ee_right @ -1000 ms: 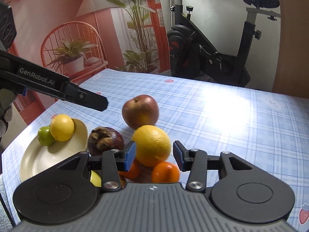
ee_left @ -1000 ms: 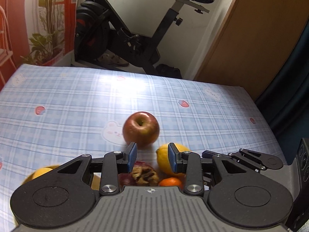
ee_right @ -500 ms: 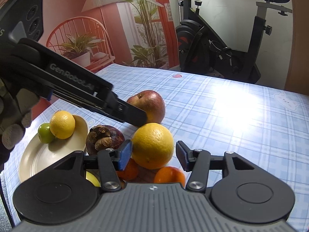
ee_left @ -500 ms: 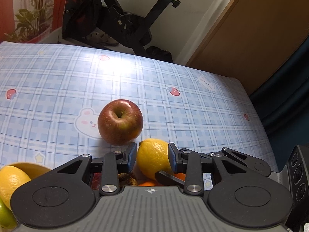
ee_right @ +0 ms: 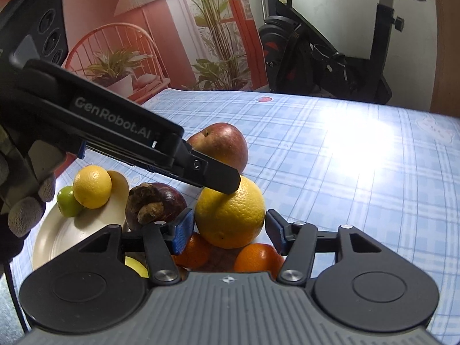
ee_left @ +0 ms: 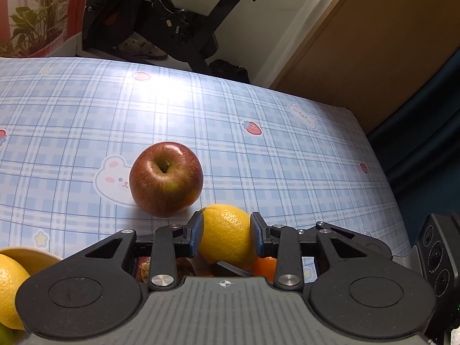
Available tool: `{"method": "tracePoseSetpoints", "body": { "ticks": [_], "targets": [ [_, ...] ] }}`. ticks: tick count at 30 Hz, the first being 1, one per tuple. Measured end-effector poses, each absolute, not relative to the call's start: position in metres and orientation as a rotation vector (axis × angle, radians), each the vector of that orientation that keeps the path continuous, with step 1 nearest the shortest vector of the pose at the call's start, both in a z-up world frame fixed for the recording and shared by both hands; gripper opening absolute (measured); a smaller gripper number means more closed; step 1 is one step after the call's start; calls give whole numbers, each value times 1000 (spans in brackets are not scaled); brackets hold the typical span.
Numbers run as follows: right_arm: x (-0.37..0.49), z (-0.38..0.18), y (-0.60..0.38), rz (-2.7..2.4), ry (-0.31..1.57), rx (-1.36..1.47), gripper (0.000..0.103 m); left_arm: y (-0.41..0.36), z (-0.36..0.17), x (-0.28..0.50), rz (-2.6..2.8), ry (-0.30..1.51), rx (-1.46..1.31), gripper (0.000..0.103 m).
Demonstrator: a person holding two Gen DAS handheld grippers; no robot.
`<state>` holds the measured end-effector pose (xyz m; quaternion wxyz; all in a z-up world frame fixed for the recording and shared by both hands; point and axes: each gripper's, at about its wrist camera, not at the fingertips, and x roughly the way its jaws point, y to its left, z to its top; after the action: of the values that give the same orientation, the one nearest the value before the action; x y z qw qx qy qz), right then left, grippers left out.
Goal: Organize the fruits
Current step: 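Carry the yellow orange with the left gripper onto the plate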
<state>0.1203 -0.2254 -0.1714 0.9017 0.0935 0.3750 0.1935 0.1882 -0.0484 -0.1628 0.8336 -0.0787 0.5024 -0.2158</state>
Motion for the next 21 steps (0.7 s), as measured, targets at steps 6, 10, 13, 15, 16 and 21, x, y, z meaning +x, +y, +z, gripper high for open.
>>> {"method": "tracePoseSetpoints", "body": {
  "ticks": [6,10,13,15,16,21],
  "targets": [
    [125,-172,-226,396,787,208,58,-51,-165,192,-460,1061,-175,37],
    [126,-174,-227,392,798,230,58,-53,-166,197,-464,1058,-175,38],
    [127,-174,-230,390,804,259,58,-54,-168,198,-465,1055,-178,38],
    [125,-175,-230,386,801,271,57,-54,-168,198,-467,1055,-178,38],
    [124,-174,-230,384,799,275,57,-54,-167,198,-469,1055,-175,38],
    [117,-168,-231,381,776,281,57,-51,-162,195,-484,1048,-187,38]
  ]
}}
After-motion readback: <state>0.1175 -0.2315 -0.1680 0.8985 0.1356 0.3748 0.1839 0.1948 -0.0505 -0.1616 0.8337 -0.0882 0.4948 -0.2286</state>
